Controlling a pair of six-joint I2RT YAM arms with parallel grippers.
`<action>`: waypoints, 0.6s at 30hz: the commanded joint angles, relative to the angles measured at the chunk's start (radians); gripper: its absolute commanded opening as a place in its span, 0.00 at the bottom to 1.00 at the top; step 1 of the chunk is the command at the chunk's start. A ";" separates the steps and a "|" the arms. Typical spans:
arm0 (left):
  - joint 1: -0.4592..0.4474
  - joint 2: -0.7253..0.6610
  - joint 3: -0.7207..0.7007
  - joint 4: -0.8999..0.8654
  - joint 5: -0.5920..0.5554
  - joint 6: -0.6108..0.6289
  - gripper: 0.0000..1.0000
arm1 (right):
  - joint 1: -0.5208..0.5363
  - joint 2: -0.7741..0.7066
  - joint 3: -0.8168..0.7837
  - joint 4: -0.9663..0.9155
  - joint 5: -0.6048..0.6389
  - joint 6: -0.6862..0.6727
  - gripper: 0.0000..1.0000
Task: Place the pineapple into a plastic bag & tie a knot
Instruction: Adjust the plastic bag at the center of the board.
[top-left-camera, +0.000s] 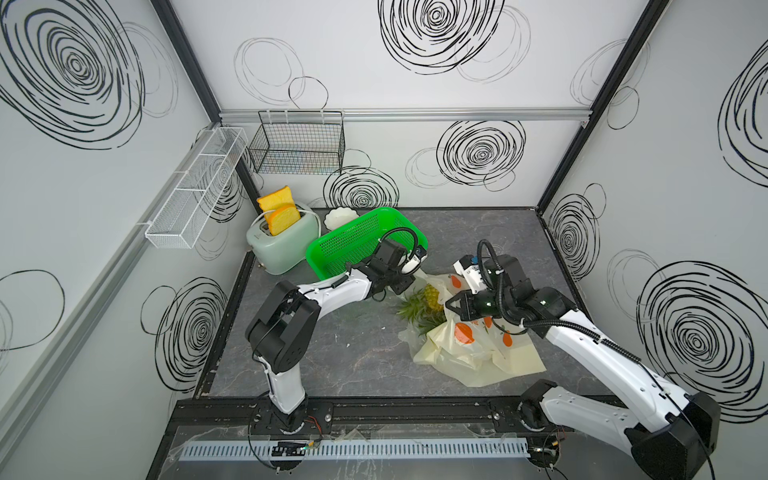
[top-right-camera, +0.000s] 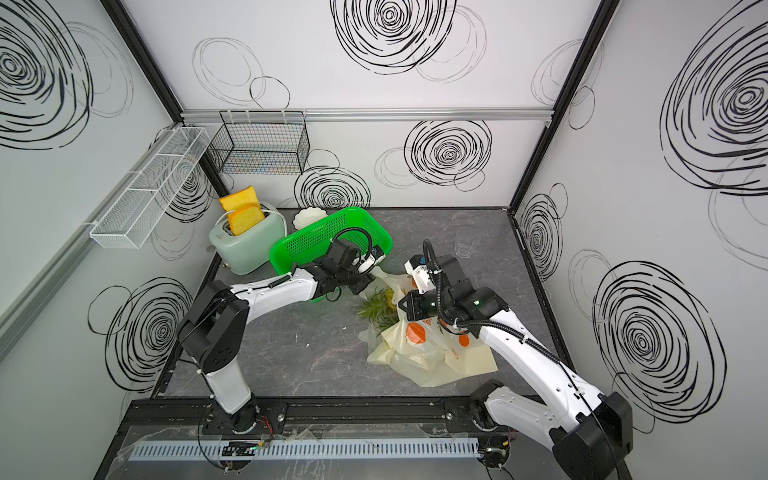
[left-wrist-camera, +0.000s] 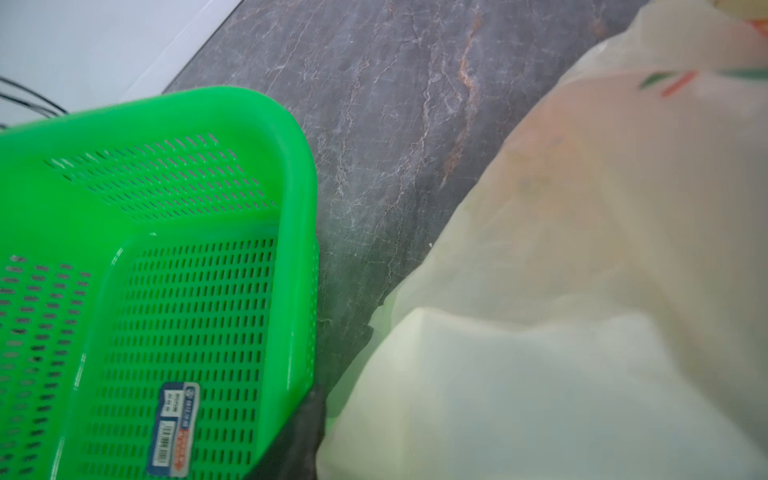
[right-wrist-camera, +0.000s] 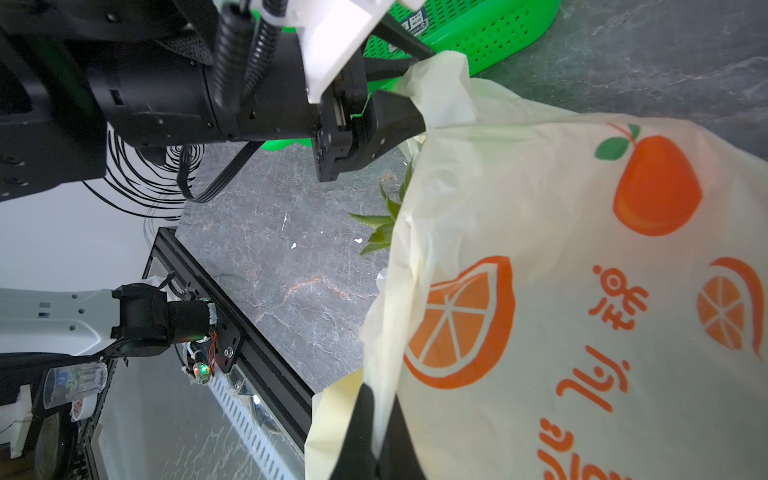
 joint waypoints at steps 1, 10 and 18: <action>0.012 0.012 0.035 -0.024 0.033 0.040 0.30 | -0.005 -0.012 0.014 0.006 0.023 0.006 0.00; 0.017 -0.206 -0.037 -0.069 0.117 -0.025 0.00 | -0.026 -0.009 0.059 0.005 0.105 0.001 0.00; 0.023 -0.425 -0.047 -0.234 0.097 -0.346 0.00 | -0.084 0.086 0.185 0.019 0.127 -0.097 0.00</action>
